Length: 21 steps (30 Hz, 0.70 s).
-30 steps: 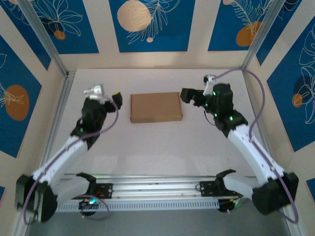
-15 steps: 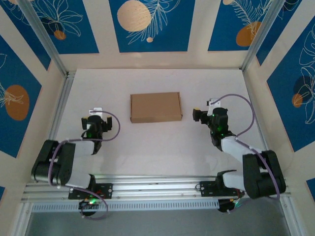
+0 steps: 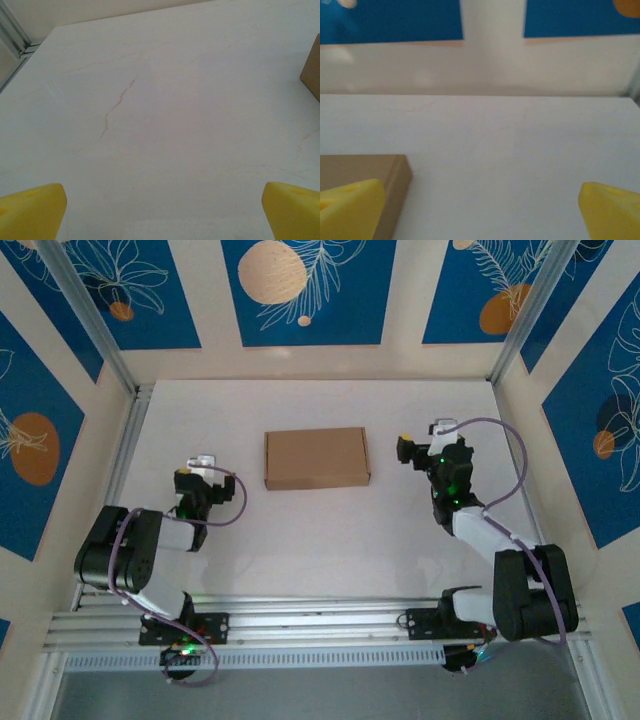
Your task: Fold the paper box
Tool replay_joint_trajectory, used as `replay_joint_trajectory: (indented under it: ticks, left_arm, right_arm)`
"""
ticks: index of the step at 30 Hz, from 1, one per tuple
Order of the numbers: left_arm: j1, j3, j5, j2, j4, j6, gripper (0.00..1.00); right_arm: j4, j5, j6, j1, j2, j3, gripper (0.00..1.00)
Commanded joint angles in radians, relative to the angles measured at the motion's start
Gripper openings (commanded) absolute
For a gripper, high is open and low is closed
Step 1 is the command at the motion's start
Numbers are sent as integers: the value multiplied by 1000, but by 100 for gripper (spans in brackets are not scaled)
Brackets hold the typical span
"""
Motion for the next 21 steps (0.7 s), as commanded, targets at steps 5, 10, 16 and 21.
replay_joint_trajectory:
  ticks: [5,10,16,21]
  left_arm:
    - [16,22,34,1,28,3,100]
    - [37,33,63,1,3,-16,100]
    - [40,33,68,0,3,-18,100]
    - [40,20,57,-6,20,-19,100]
  right_arm:
    - [655,-153,49,-87,318,-283,99]
    - [209,-214,3,-80,255,-104,99]
    - [221,-226,4,-83,262,-104,99]
    - [232,-201,-8,-67,260,-110,99]
